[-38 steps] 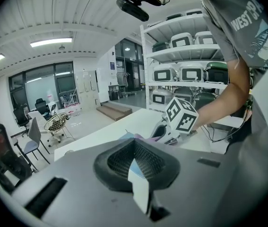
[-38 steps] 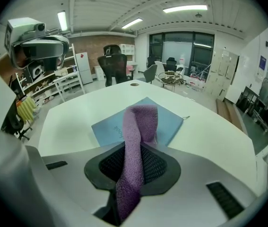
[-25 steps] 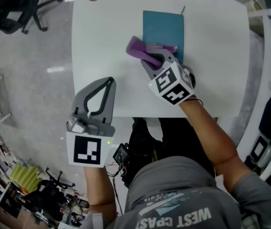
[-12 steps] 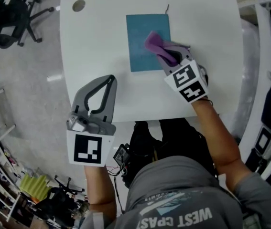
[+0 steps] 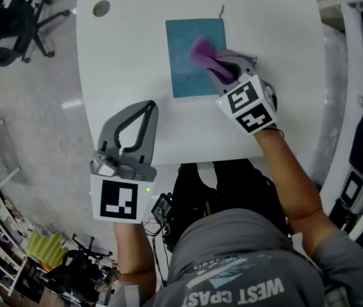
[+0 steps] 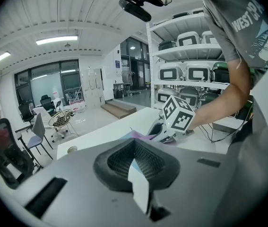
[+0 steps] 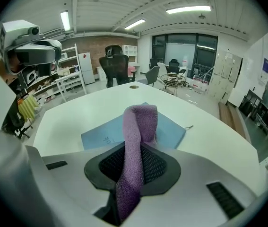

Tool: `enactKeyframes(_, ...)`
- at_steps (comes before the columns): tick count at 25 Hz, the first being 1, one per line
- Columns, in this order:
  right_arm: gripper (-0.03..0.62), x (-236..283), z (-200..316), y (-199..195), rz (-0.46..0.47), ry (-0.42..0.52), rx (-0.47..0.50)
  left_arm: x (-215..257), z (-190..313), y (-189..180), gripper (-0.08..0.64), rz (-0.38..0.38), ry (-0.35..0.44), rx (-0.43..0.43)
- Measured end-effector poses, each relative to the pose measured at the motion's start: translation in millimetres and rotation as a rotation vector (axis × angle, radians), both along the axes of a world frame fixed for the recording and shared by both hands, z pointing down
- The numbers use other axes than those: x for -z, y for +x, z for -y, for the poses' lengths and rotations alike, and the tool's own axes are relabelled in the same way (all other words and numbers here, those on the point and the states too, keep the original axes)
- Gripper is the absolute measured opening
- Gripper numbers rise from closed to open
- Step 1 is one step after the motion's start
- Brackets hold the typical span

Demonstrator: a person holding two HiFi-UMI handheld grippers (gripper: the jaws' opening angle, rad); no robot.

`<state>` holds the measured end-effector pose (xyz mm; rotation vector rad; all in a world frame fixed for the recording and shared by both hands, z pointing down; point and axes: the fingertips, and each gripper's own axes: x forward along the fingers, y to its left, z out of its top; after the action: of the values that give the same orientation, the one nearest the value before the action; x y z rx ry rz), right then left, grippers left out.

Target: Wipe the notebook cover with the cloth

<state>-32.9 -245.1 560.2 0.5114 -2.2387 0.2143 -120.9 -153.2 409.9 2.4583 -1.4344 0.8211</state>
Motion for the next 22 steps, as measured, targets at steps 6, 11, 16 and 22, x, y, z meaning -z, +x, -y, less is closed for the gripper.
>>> enactKeyframes(6, 0.087, -2.3, -14.4, -61.1, 0.035, -0.010, 0.110, -5.2, -15.0, -25.2, 0.003, 0.001, -0.017, 0.074)
enactKeyframes(11, 0.087, -0.7, -23.4, -100.0, 0.050, -0.007, 0.192, -8.0, -21.8, -44.3, 0.003, 0.001, -0.026, 0.110)
enactKeyframes(16, 0.087, 0.4, -18.0, -90.1, 0.056, -0.027, 0.151, -6.7, -16.4, -44.5, 0.003, -0.006, -0.025, 0.107)
enactKeyframes(22, 0.087, 1.2, 15.1, -32.1, 0.020, -0.012, 0.017, -3.0, 2.9, -27.4, 0.003, -0.007, -0.016, 0.051)
